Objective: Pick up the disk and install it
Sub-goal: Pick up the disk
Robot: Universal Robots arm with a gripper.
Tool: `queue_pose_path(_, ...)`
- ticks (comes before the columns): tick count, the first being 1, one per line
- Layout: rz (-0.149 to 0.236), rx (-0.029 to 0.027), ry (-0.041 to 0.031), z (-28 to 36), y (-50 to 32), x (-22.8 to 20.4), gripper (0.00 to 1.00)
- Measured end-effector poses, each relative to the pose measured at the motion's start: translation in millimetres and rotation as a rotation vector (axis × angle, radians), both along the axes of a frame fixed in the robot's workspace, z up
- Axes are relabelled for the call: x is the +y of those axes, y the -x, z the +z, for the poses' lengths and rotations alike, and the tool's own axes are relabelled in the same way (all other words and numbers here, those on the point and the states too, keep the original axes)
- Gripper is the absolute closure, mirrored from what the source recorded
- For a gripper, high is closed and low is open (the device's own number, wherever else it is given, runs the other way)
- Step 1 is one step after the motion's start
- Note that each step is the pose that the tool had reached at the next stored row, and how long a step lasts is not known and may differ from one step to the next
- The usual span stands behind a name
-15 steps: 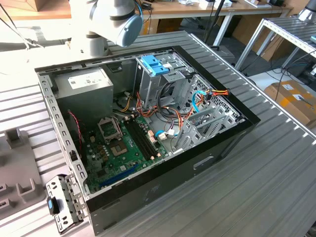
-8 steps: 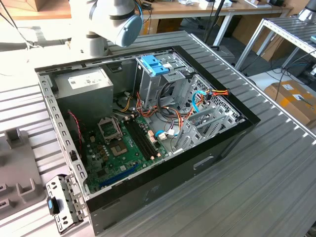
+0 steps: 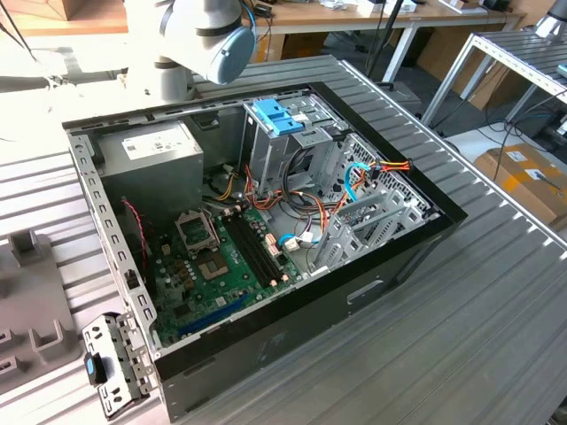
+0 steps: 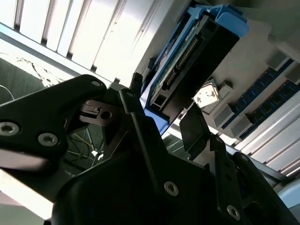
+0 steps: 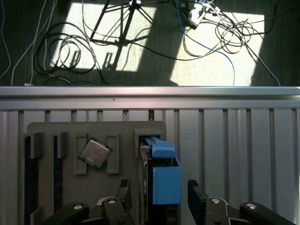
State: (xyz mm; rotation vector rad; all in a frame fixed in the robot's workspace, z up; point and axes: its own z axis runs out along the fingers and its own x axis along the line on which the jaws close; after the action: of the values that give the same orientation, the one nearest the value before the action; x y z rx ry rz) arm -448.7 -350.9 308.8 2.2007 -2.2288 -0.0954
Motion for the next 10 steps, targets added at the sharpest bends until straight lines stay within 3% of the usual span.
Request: queue_pose_path(10, 0.000, -0.0001, 0.0000, -1.5, 0.0, 0.0, 0.40)
